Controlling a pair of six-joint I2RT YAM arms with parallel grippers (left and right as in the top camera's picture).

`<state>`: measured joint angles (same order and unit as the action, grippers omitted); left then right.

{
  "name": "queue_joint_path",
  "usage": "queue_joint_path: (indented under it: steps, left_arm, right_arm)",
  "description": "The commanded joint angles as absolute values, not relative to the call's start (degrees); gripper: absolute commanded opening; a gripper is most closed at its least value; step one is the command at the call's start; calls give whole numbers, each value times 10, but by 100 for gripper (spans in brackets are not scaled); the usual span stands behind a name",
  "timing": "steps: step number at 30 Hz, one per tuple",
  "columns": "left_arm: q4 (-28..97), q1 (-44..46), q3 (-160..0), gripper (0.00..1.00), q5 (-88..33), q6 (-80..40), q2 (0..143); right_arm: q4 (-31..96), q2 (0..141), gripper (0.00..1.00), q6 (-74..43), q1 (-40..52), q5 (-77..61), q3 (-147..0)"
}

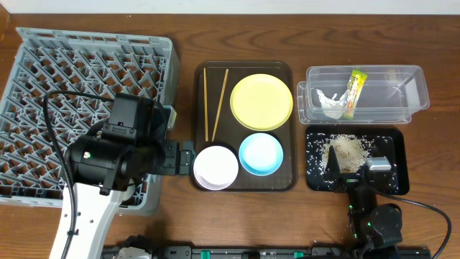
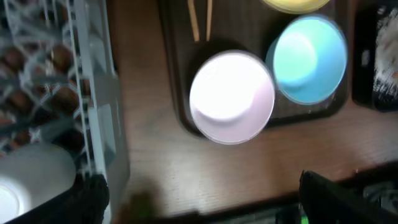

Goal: Sort waste into correct bins and load items into the dishwasher

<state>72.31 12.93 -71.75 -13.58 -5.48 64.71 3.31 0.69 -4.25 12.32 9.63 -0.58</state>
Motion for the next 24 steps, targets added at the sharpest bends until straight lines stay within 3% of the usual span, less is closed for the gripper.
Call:
queue_joint_path:
  steps: [1, 14, 20, 24]
  left_arm:
    - [768, 130, -731, 98, -129, -50, 639]
    - [746, 131, -730, 98, -193, -52, 637]
    - [583, 131, -729, 98, -202, -48, 668]
    - [543, 134, -731, 100, -151, -50, 759]
  right_arm:
    - [32, 3, 99, -37, 113, 94, -3]
    - [32, 3, 99, -37, 113, 94, -3]
    - [32, 3, 99, -37, 113, 94, -3]
    - [32, 3, 99, -37, 113, 94, -3]
